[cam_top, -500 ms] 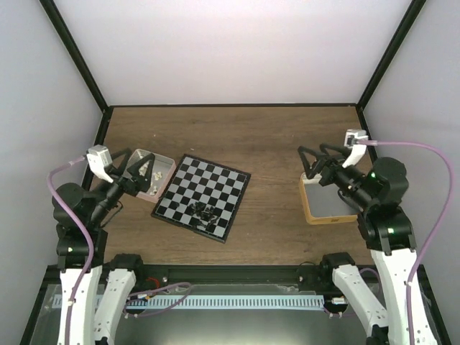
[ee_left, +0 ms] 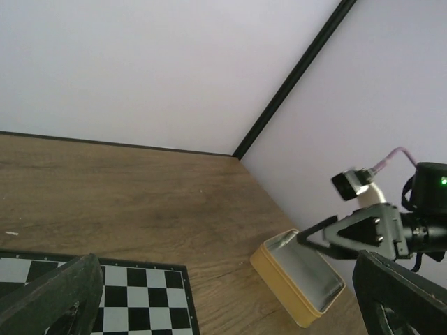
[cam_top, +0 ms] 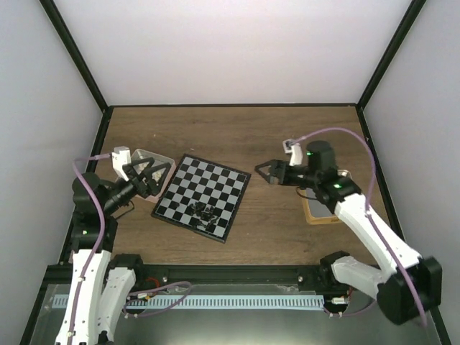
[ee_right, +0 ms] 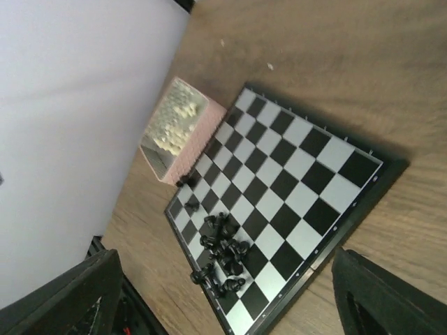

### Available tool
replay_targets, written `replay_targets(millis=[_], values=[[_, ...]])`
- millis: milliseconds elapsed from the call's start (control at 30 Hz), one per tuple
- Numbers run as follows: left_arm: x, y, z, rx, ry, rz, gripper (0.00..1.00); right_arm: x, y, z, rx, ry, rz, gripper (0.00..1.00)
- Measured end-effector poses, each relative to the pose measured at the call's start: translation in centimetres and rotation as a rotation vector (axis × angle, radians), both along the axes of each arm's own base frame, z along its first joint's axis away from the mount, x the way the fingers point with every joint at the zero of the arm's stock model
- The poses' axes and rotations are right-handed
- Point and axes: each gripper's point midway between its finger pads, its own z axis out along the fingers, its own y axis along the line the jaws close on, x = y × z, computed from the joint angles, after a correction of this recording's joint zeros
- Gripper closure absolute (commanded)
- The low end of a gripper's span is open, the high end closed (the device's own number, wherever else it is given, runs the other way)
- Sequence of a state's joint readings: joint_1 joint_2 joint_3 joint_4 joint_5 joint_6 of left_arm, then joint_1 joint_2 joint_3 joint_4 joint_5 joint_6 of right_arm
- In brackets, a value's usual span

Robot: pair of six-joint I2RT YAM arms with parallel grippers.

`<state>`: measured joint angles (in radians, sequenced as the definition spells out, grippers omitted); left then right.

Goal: Set up the chess pieces on the board
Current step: Move the chessboard to the center of the board.

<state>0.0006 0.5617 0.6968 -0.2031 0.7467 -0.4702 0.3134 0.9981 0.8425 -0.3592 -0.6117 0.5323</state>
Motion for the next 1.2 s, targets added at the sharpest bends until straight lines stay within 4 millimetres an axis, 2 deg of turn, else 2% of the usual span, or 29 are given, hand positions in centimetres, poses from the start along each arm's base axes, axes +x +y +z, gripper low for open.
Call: replay_targets(millis=[100,233,400,533,633,767,900,1033,1200], values=[[0.5,0.2,-0.5,0.001,0.012,0.017,0.0,0.2,3.1,-3.0,-0.055,0.068,0.037,0.3],[1.1,0.8,-0.8,0.01,0.012,0.056,0.0,0.3,6.1,-9.2,-0.198,0.197,0.007,0.4],[1.6,1.2,-1.4,0.026,0.014,0.09,0.0,-0.3,7.1,-16.2,-0.363,0.329,-0.047,0.49],[2.2,1.5,-2.2,0.033,0.037,0.108,0.0,-0.9,7.4,-19.5,-0.427,0.4,-0.05,0.59],[2.6,1.6,-2.7,0.035,0.052,0.116,0.0,-0.5,7.8,-20.5,-0.444,0.42,-0.053,0.64],[3.1,1.8,-3.3,0.037,0.071,0.126,0.0,0.3,8.7,-20.7,-0.436,0.418,-0.05,0.69],[3.6,1.9,-4.0,0.039,0.093,0.137,0.0,0.8,9.3,-21.2,-0.437,0.425,-0.048,0.79],[3.8,2.0,-4.4,0.041,0.109,0.142,0.0,1.2,9.3,-21.5,-0.451,0.435,-0.067,0.86],[3.9,2.1,-4.5,0.042,0.108,0.15,0.0,1.2,8.9,-21.8,-0.475,0.44,-0.09,0.9]])
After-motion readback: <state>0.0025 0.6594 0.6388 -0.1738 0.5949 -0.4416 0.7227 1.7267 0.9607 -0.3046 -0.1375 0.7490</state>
